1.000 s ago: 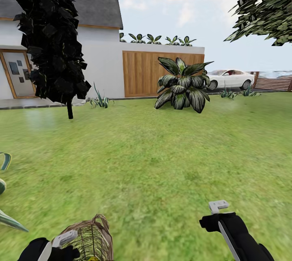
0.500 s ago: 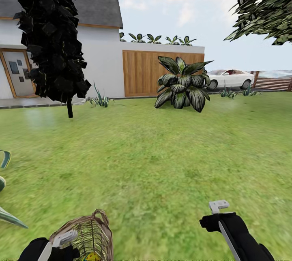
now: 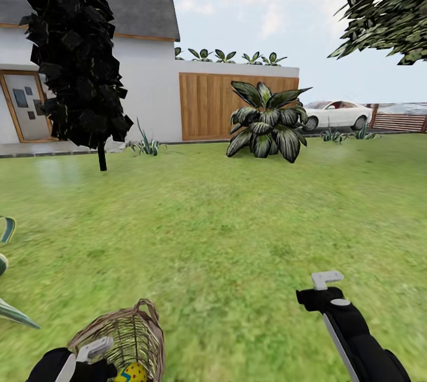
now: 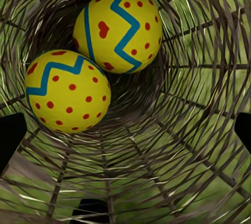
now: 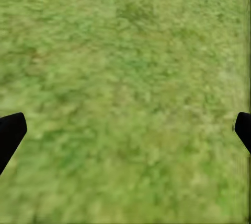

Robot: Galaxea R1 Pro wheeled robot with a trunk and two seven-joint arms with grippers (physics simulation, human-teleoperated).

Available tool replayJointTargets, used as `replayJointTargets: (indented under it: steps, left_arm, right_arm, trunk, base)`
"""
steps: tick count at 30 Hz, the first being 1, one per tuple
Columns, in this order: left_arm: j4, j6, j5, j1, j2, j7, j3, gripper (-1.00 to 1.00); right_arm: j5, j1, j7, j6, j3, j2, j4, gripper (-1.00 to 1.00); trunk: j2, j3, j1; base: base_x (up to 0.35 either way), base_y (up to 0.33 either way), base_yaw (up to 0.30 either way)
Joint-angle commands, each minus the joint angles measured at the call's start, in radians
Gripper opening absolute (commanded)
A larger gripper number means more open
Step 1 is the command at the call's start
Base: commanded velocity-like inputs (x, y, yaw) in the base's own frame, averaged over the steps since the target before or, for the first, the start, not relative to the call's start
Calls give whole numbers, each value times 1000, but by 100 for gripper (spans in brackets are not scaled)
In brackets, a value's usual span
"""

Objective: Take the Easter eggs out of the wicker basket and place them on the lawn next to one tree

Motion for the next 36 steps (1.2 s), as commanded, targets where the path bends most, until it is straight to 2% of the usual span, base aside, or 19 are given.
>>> replayJointTargets:
  steps: [1,9,14,18,22,29,36]
  left_arm:
    - [-1,5,-1,-1,-1,-3,2,100]
    - [1,5,-1,-1,-2,-3,2,100]
    - [1,5,-1,-1,-3,-3,2,100]
    - [0,5,-1,-1,0,-6,2,100]
    - [-13,5,-1,-1,3,-9,3,100]
    - [-22,5,2,-1,21,-12,4,100]
    - [-24,5,3,-1,23,-12,4,100]
  right_arm:
    - [7,-1,-8,8,5,-1,-4,100]
    - [9,-1,-14,-23,7,3,-19,100]
    - [10,-1,-10,-18,13,-5,-13,100]
    - [10,0,-9,-21,34,-7,-14,100]
    - [-5,-1,-8,-18,35,-7,-14,100]
    - [-8,0,45,-13,35,-8,-14,100]
    - [-6,-1,52,-14,36,-8,-14,100]
  trunk:
    - [-8,-4,4]
    - [-64,-29,34]
    - [-99,-45,54]
    - [-127,-58,69]
    - [-155,-70,84]
    - [-204,-92,111]
    - [-206,-119,115]
  base:
    - [0,0,0]
    - [0,0,0]
    - [0,0,0]
    - [0,0,0]
    - [0,0,0]
    - [0,0,0]
    - [0,0,0]
